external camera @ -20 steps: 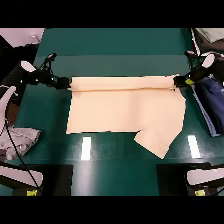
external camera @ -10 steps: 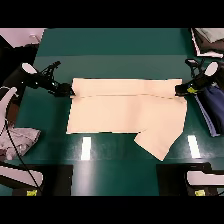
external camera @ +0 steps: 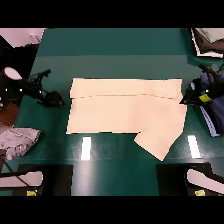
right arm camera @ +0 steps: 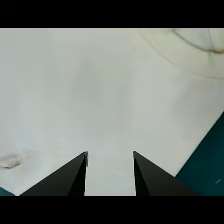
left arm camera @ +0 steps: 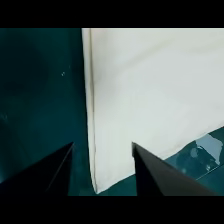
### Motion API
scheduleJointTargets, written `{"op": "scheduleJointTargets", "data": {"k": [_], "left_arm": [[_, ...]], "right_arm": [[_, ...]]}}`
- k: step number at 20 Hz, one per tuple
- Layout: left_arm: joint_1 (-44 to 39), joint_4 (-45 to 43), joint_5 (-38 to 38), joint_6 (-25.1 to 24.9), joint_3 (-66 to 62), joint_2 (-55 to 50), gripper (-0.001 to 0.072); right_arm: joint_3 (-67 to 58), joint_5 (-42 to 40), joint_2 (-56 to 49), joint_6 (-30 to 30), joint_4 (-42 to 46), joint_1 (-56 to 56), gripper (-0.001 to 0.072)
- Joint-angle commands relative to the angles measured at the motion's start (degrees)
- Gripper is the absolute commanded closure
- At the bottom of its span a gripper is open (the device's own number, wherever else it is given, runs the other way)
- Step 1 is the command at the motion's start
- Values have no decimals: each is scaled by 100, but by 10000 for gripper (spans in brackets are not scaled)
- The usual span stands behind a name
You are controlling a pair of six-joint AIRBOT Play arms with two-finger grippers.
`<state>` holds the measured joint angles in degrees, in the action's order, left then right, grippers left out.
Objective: Fold the shirts.
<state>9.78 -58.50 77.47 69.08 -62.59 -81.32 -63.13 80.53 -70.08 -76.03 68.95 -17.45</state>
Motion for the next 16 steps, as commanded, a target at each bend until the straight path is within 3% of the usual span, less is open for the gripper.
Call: {"op": "scheduleJointTargets", "data": {"k": [1, 5, 13, 14, 15, 16], "left_arm": [[57, -20, -398, -4, 1408, 708, 281], [55, 87, -728, -7, 2337, 1056, 281], [55, 820, -1211, -199, 2844, 1078, 285], [55, 815, -1211, -205, 2844, 1078, 435], [55, 828, -1215, -210, 2841, 1080, 634], [55, 839, -1215, -216, 2817, 1080, 683]], "right_arm": [[686, 35, 555, 214, -343, -280, 366], [890, 9, 798, 223, -350, -313, 366], [887, 103, 1014, 219, -280, -313, 367], [885, 168, 1016, 190, -234, -319, 372], [890, 267, 1014, 63, -74, -337, 372], [892, 380, 1014, -101, 166, -343, 372]]}}
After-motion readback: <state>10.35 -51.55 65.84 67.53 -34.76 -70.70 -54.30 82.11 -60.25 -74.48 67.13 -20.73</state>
